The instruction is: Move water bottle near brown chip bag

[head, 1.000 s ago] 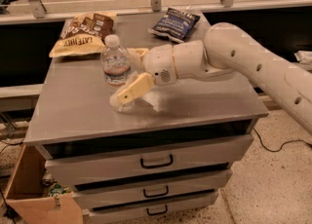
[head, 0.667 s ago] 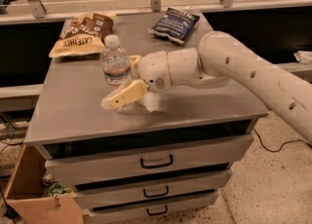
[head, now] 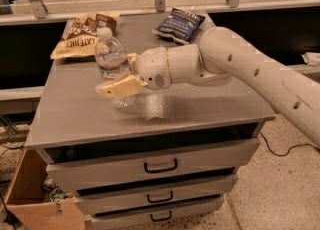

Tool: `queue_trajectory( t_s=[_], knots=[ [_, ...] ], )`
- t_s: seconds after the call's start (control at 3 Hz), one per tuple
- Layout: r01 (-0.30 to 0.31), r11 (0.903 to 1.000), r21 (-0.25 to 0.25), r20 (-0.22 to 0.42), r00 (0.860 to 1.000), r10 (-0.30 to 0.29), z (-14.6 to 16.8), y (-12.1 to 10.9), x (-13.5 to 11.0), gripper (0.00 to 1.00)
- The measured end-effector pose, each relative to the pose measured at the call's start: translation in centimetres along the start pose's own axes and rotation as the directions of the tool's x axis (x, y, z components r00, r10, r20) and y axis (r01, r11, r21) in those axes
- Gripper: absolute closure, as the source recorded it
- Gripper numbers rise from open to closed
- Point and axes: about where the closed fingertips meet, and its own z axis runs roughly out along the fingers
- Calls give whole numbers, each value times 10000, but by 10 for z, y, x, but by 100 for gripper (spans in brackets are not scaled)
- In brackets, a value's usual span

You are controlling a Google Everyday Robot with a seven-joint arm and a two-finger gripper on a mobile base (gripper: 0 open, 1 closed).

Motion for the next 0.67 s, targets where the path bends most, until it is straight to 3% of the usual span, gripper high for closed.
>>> queue_trajectory(
  t_s=[0.33, 0.67],
  knots=[
    [874, 9961, -97, -527, 9947, -878, 0, -10, -35, 87],
    [1300, 9915, 96, -334, 9910, -1296, -4, -23, -61, 100]
  ],
)
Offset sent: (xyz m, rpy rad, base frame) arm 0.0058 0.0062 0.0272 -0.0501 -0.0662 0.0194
